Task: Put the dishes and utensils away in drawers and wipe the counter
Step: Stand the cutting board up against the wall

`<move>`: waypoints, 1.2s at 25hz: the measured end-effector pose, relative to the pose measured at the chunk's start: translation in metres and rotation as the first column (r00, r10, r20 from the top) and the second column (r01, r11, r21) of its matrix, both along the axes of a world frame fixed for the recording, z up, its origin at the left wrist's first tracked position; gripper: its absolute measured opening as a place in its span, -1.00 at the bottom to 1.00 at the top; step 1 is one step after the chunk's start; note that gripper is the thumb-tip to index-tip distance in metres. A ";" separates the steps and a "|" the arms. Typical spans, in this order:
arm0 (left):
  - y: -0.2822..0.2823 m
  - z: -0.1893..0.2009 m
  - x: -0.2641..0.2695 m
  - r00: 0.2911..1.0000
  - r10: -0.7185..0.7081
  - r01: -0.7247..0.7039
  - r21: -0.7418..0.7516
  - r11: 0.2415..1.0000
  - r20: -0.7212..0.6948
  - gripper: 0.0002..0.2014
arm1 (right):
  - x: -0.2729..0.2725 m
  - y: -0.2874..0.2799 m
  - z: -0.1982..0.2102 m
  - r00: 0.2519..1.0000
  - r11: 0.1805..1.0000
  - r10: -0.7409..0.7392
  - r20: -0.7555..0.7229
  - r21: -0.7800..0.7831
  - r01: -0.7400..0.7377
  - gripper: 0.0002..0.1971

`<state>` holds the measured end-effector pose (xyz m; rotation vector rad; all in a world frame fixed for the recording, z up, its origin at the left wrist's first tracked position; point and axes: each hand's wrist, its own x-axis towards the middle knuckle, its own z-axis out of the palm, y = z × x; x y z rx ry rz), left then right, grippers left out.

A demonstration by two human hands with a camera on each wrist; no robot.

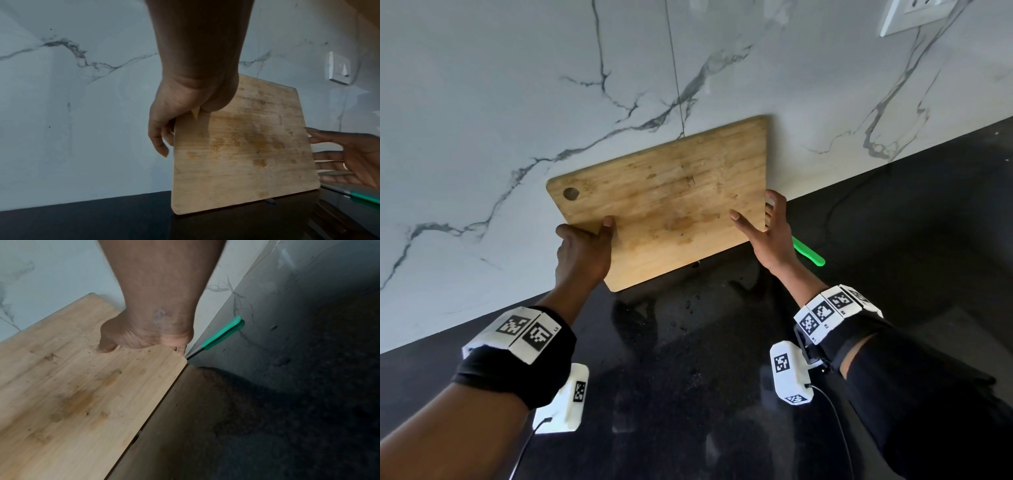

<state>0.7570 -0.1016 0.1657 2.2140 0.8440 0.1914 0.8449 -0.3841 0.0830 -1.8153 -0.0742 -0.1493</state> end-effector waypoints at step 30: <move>0.209 -0.020 -0.448 0.967 -0.013 0.158 0.558 0.814 -0.255 -0.11 | -0.356 0.301 0.053 0.762 0.472 0.647 0.028 -0.800 -0.371 -0.11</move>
